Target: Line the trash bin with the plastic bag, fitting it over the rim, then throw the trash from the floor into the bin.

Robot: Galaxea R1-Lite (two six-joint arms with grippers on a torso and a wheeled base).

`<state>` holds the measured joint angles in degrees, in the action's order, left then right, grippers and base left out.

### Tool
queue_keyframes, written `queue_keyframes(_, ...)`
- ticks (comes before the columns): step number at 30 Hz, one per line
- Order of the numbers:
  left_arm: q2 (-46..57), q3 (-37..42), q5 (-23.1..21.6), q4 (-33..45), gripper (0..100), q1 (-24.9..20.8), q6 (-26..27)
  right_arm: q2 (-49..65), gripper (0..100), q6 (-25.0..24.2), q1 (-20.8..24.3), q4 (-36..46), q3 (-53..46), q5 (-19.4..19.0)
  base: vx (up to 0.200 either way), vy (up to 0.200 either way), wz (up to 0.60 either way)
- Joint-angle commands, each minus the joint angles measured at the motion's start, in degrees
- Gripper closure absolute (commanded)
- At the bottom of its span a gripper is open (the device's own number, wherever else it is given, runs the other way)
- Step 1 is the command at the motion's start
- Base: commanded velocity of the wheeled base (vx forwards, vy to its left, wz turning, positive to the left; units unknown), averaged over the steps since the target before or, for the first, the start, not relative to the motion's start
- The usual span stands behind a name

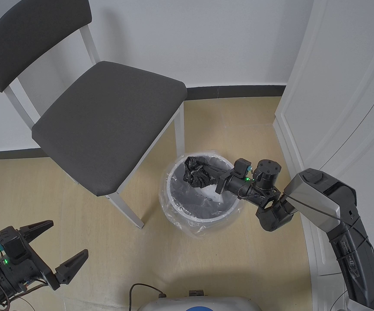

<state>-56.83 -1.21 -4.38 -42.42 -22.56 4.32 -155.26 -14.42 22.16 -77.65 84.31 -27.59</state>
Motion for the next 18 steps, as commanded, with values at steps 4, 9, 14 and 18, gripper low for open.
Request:
queue_keyframes(4,-0.3,0.1,0.0,0.0,0,0.0,0.1,-0.8,100,0.0,-0.5,-3.0,-4.0,0.0,0.0,0.0,0.0)
queue_keyframes(9,-0.1,0.1,0.0,-0.1,0,0.0,0.3,-0.8,100,0.0,-0.5,-5.7,-8.1,0.0,0.0,0.0,0.0)
queue_keyframes(14,0.0,0.1,0.0,-0.1,0,0.0,0.3,-0.9,100,0.0,-0.5,-5.8,-8.5,0.0,0.0,0.0,0.0)
queue_keyframes(18,0.0,0.1,0.0,-0.4,0,0.0,0.3,-1.1,100,0.1,-0.8,-5.7,-8.5,0.0,0.0,0.0,0.0)
